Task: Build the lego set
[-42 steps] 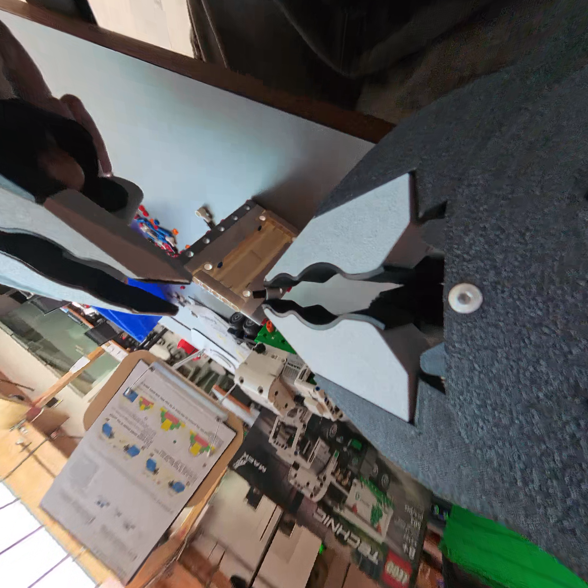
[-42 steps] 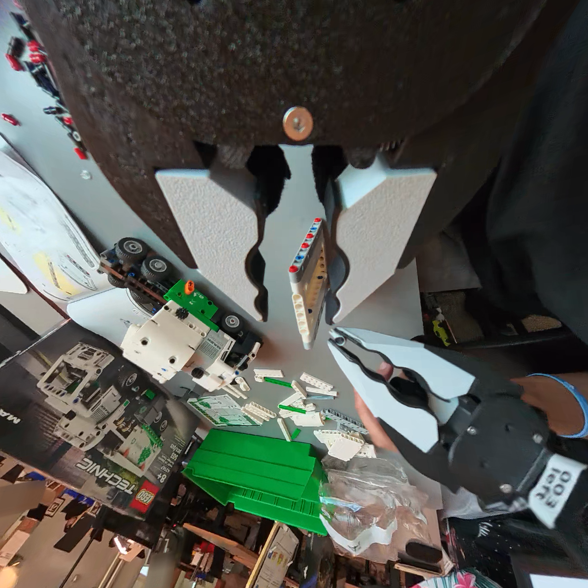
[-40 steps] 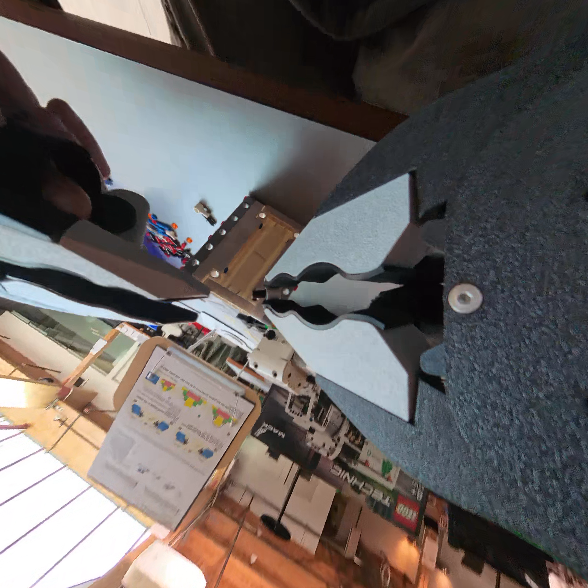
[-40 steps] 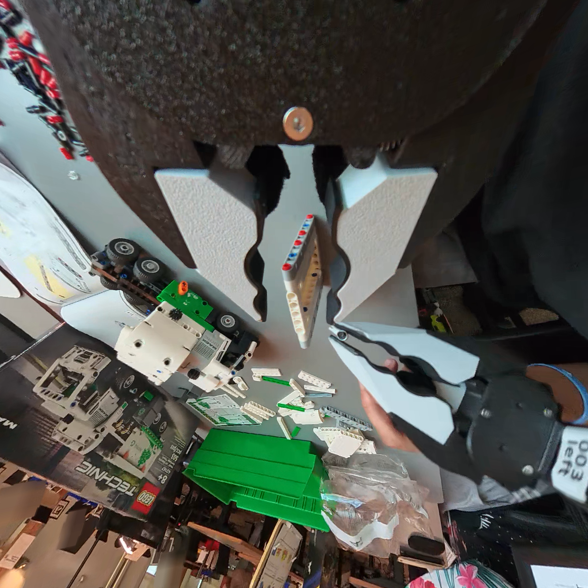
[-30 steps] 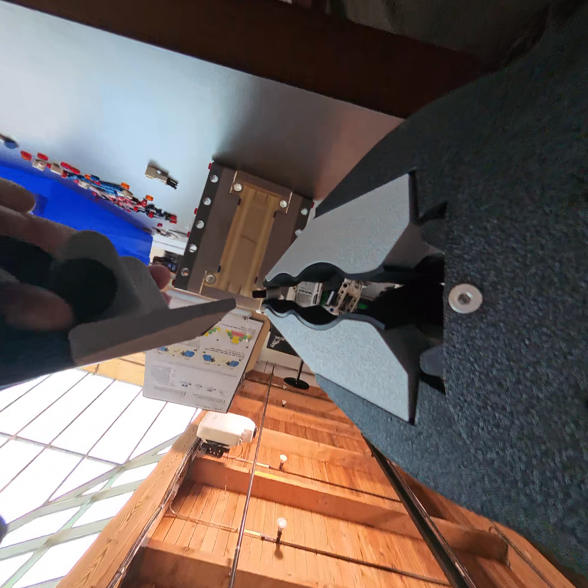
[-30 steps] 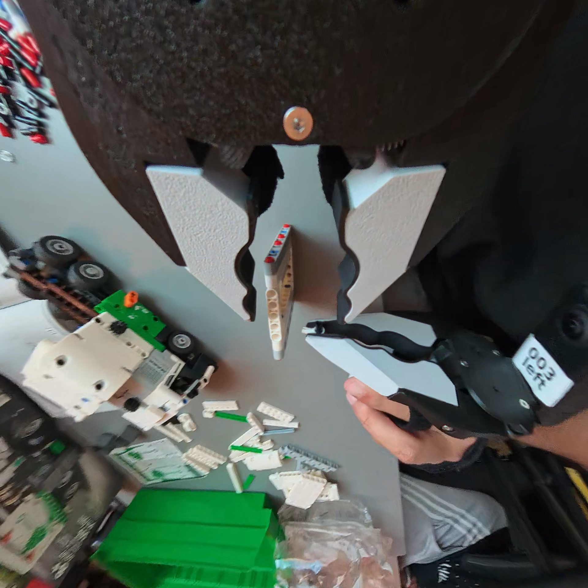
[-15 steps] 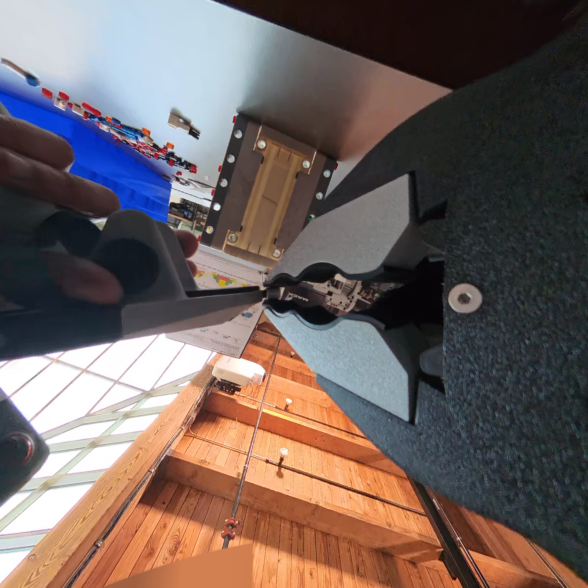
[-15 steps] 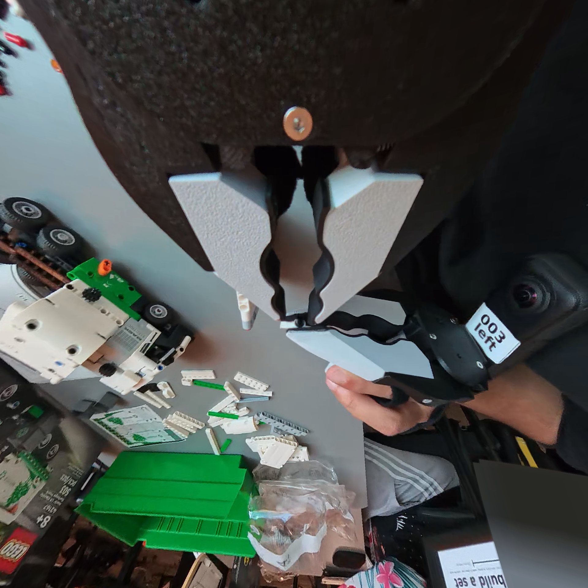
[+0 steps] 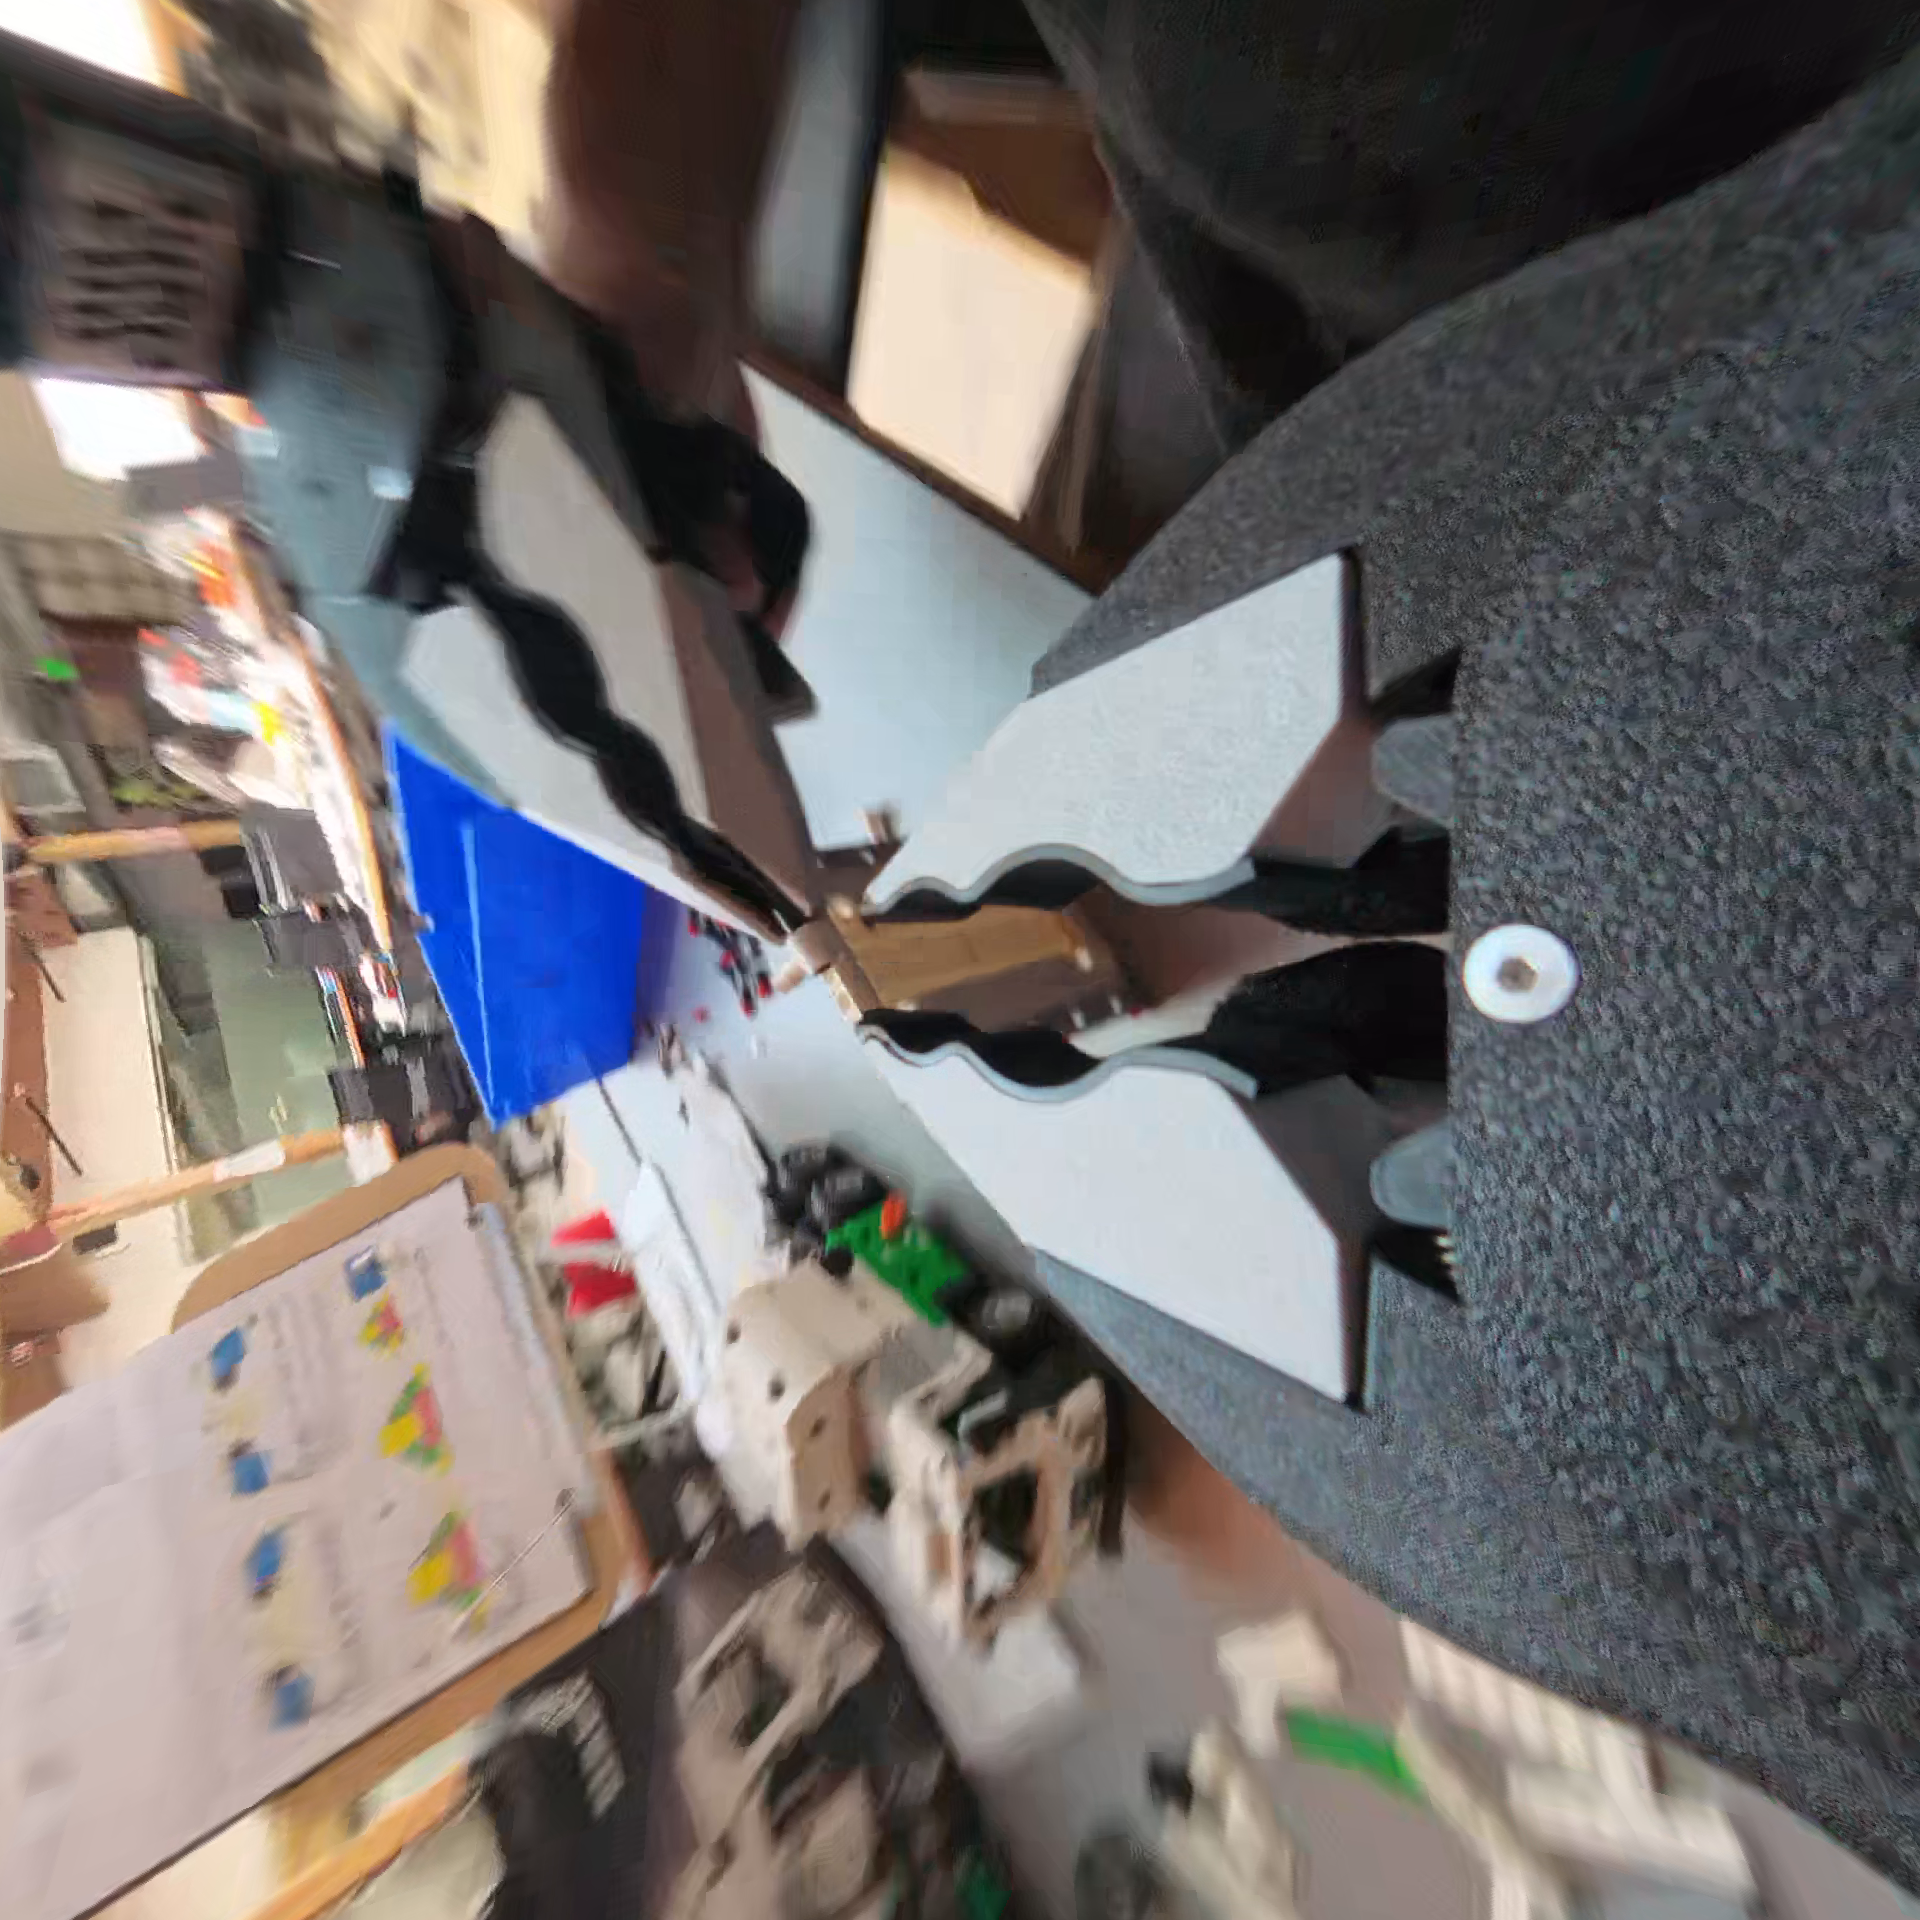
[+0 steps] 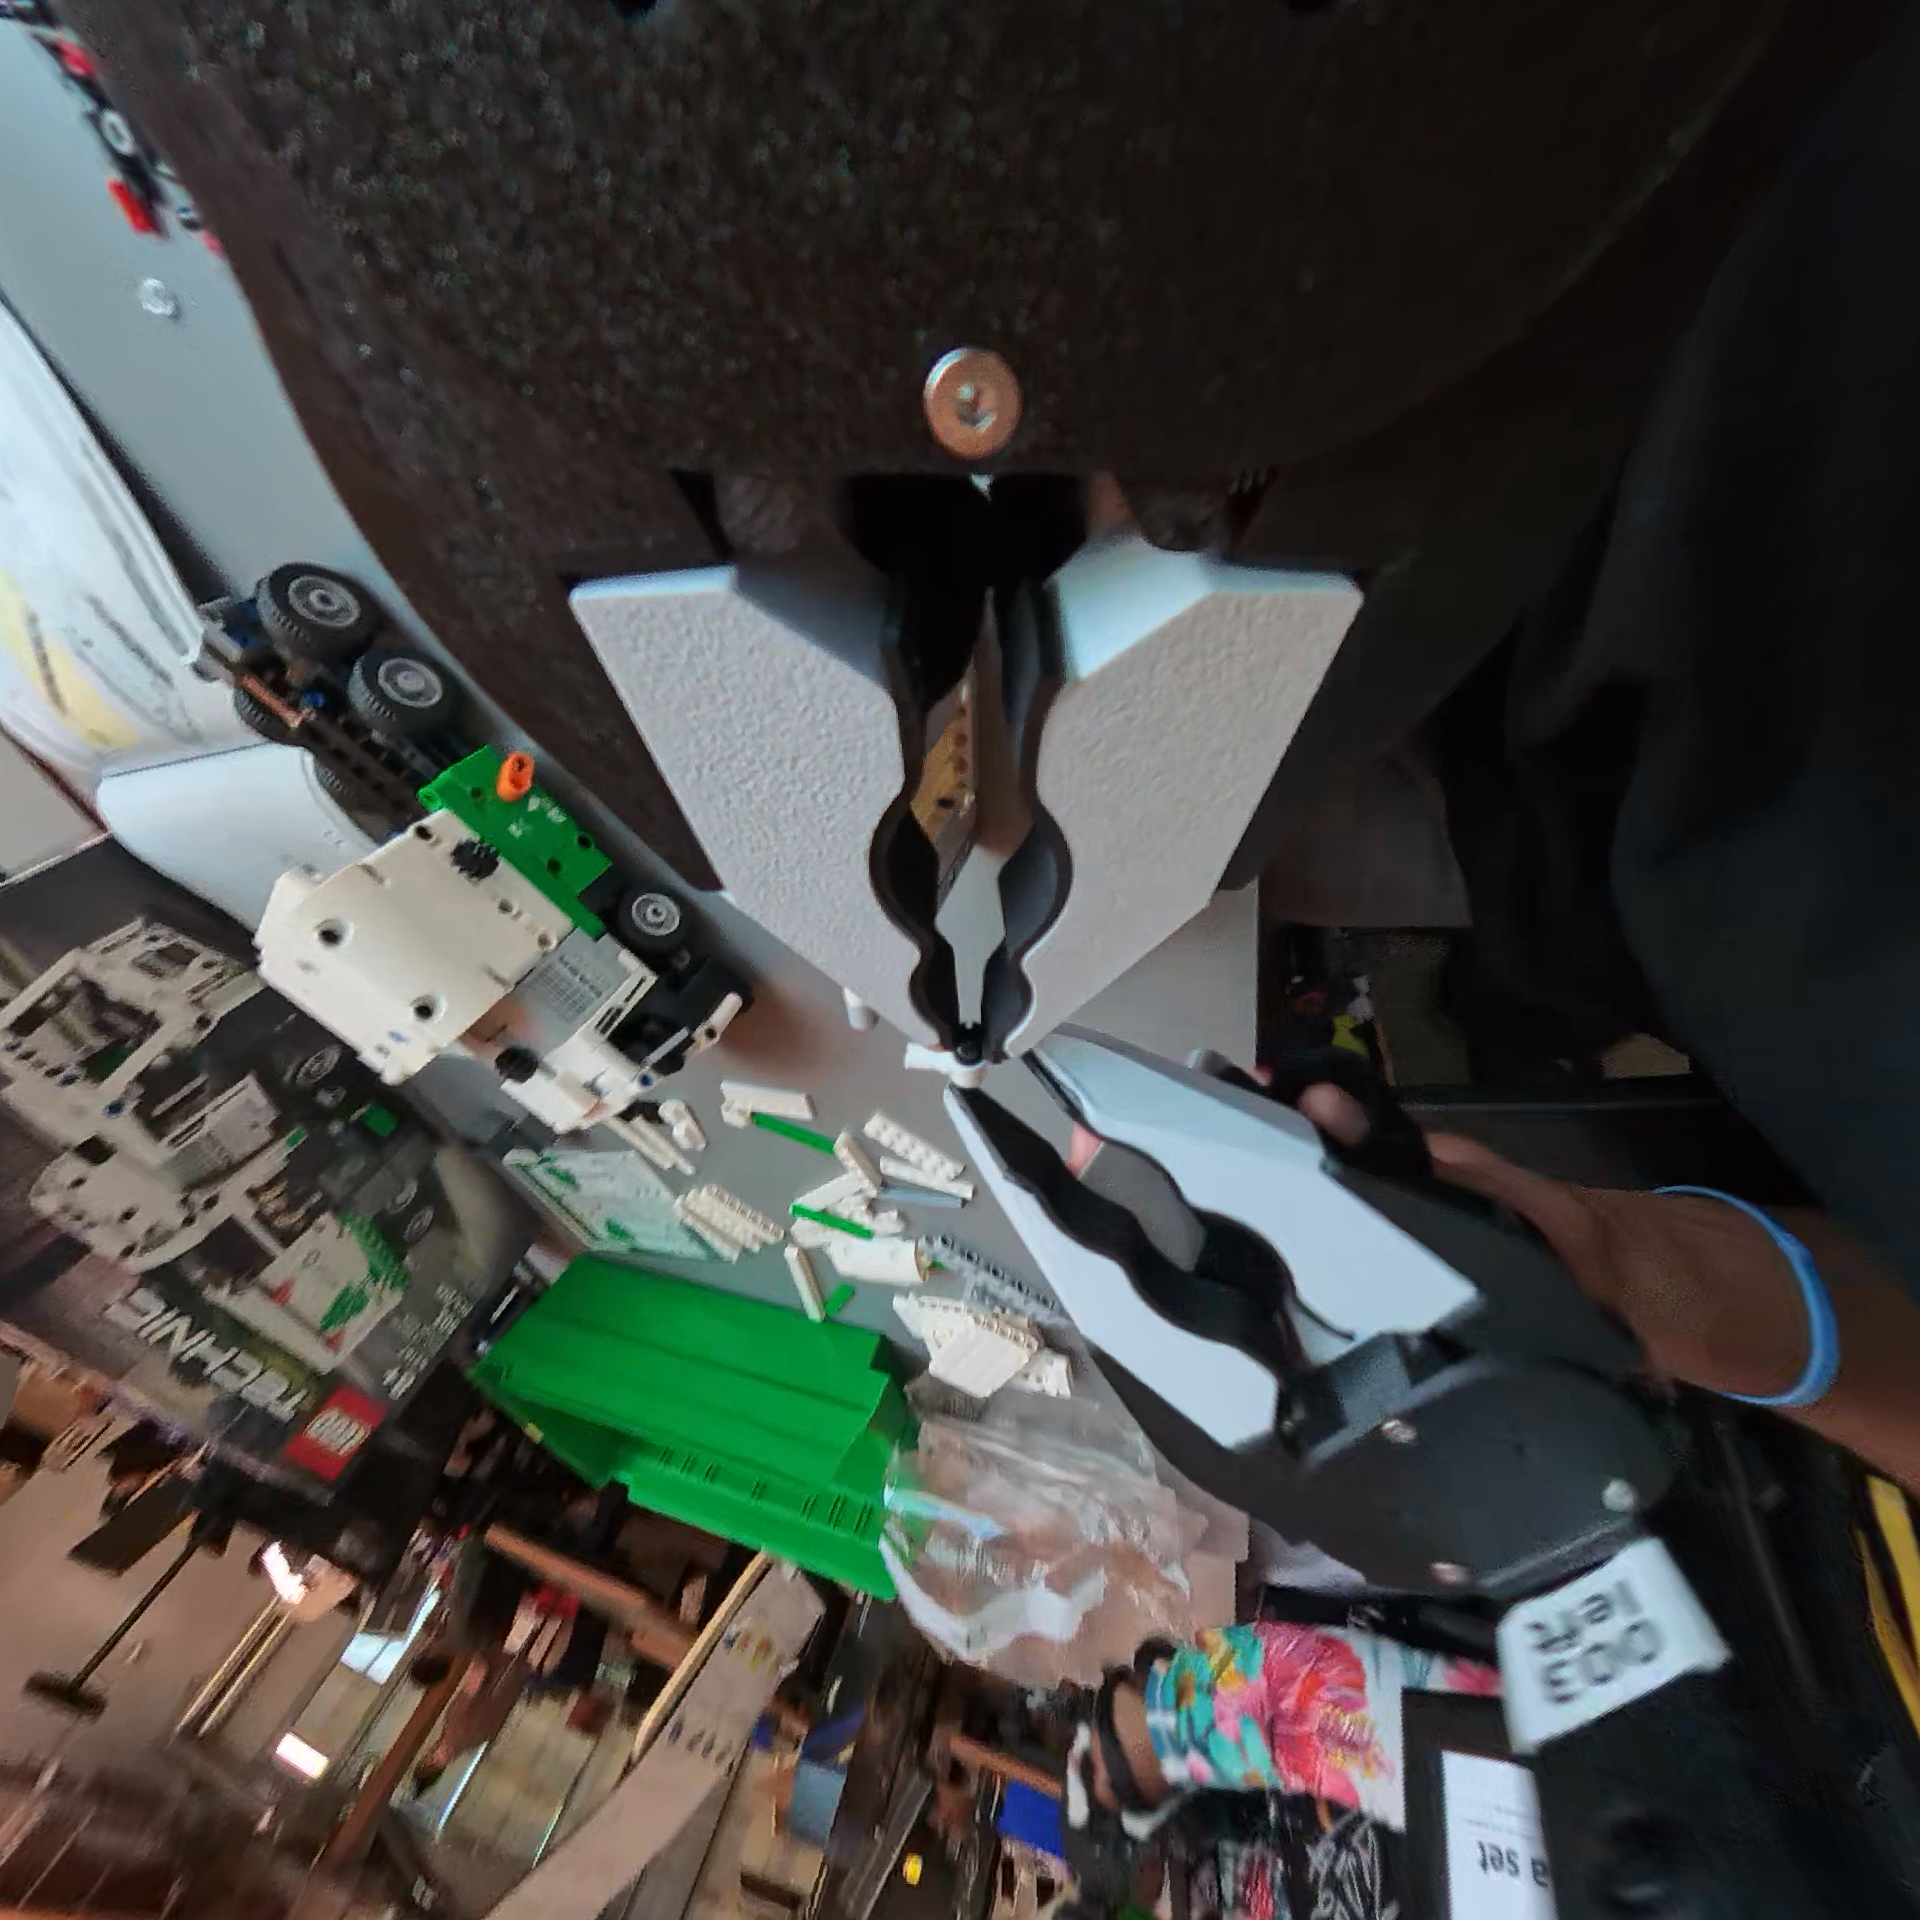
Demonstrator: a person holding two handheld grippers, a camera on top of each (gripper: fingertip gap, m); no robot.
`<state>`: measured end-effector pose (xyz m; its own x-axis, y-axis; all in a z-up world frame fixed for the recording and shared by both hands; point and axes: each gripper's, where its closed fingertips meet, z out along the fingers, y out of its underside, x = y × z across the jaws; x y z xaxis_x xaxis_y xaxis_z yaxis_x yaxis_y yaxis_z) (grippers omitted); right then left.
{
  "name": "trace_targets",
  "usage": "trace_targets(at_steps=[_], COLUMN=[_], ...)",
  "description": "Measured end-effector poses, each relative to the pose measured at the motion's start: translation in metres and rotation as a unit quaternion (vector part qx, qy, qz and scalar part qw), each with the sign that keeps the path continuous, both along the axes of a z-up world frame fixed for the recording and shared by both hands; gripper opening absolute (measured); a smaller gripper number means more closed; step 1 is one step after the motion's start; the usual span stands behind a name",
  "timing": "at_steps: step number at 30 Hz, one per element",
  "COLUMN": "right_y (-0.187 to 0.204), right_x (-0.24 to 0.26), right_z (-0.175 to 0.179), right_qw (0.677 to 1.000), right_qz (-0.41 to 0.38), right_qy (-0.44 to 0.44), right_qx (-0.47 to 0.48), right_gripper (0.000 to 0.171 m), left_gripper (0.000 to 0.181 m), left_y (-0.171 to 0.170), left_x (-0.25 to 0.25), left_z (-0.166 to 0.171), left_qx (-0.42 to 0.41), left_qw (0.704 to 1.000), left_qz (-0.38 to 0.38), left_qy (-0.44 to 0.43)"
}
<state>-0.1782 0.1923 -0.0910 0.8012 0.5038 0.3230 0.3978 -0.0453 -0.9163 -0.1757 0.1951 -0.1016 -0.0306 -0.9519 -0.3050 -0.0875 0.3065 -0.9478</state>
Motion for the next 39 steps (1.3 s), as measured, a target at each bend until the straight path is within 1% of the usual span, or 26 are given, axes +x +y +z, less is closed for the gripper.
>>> trace_targets(at_steps=[1,2,4,5,7,8,9,12,14,17,20,23,24,26,29,30,33,35,38,39], right_y=[0.000,0.001,-0.002,-0.002,-0.003,-0.003,-0.003,-0.001,0.000,0.000,0.000,0.003,0.003,0.000,-0.001,0.002,0.011,0.013,0.016,0.018], right_x=[0.000,0.000,-0.006,-0.008,-0.012,-0.014,-0.016,-0.020,-0.021,-0.023,-0.023,-0.022,-0.021,-0.020,-0.006,0.002,0.022,0.024,0.020,0.019], right_z=[0.002,0.003,0.005,0.006,0.008,0.009,0.009,0.004,0.002,0.001,-0.001,-0.009,-0.011,-0.005,0.009,0.008,-0.002,-0.010,-0.025,-0.030], right_qw=[1.000,0.999,0.997,0.995,0.990,0.988,0.987,0.986,0.986,0.985,0.985,0.992,0.994,0.996,0.998,0.998,0.997,0.995,0.991,0.989], right_qz=[-0.006,-0.010,-0.004,-0.005,-0.011,-0.013,-0.016,-0.019,-0.019,-0.014,-0.014,-0.019,-0.021,-0.012,-0.024,-0.032,-0.045,-0.033,-0.015,-0.013], right_qy=[-0.008,-0.019,-0.034,-0.042,-0.058,-0.061,-0.062,-0.067,-0.072,-0.075,-0.083,-0.067,-0.062,-0.052,-0.049,-0.046,-0.042,-0.057,-0.087,-0.097], right_qx=[0.018,0.036,0.073,0.092,0.128,0.139,0.146,0.150,0.151,0.152,0.148,0.106,0.088,0.071,0.044,0.019,-0.052,-0.074,-0.103,-0.109], right_gripper=[0.004,0.003,0.003,0.003,0.003,0.003,0.003,0.003,0.003,0.003,0.003,0.004,0.006,0.021,0.031,0.035,0.047,0.052,0.065,0.066], left_gripper=[0.015,0.019,0.020,0.020,0.019,0.018,0.017,0.014,0.008,0.005,0.005,0.005,0.005,0.004,0.005,0.005,0.005,0.006,0.005,0.005], left_y=[-0.005,-0.009,-0.010,-0.008,-0.003,-0.003,-0.003,-0.007,-0.009,-0.010,-0.010,-0.007,-0.006,-0.005,-0.001,0.000,0.000,0.001,0.005,0.006], left_x=[-0.001,-0.003,-0.007,-0.009,-0.012,-0.013,-0.013,-0.016,-0.017,-0.019,-0.020,-0.019,-0.018,-0.015,-0.008,-0.005,0.003,0.006,0.008,0.009], left_z=[0.005,0.009,0.014,0.016,0.021,0.020,0.018,0.016,0.016,0.015,0.012,0.007,0.004,-0.003,-0.015,-0.018,-0.019,-0.018,-0.021,-0.022], left_qx=[-0.099,-0.186,-0.325,-0.389,-0.499,-0.535,-0.555,-0.595,-0.614,-0.637,-0.646,-0.647,-0.653,-0.672,-0.686,-0.691,-0.699,-0.699,-0.696,-0.698], left_qw=[0.995,0.981,0.940,0.913,0.854,0.830,0.815,0.783,0.767,0.746,0.738,0.742,0.738,0.725,0.719,0.716,0.709,0.710,0.714,0.713], left_qz=[-0.032,-0.064,-0.107,-0.121,-0.148,-0.158,-0.164,-0.180,-0.186,-0.191,-0.188,-0.171,-0.165,-0.147,-0.112,-0.102,-0.092,-0.088,-0.072,-0.067], left_qy=[0.001,0.003,0.008,0.003,-0.013,-0.016,-0.015,-0.023,-0.030,-0.038,-0.041,-0.039,-0.038,-0.024,-0.002,0.003,0.013,0.013,0.011,0.012])
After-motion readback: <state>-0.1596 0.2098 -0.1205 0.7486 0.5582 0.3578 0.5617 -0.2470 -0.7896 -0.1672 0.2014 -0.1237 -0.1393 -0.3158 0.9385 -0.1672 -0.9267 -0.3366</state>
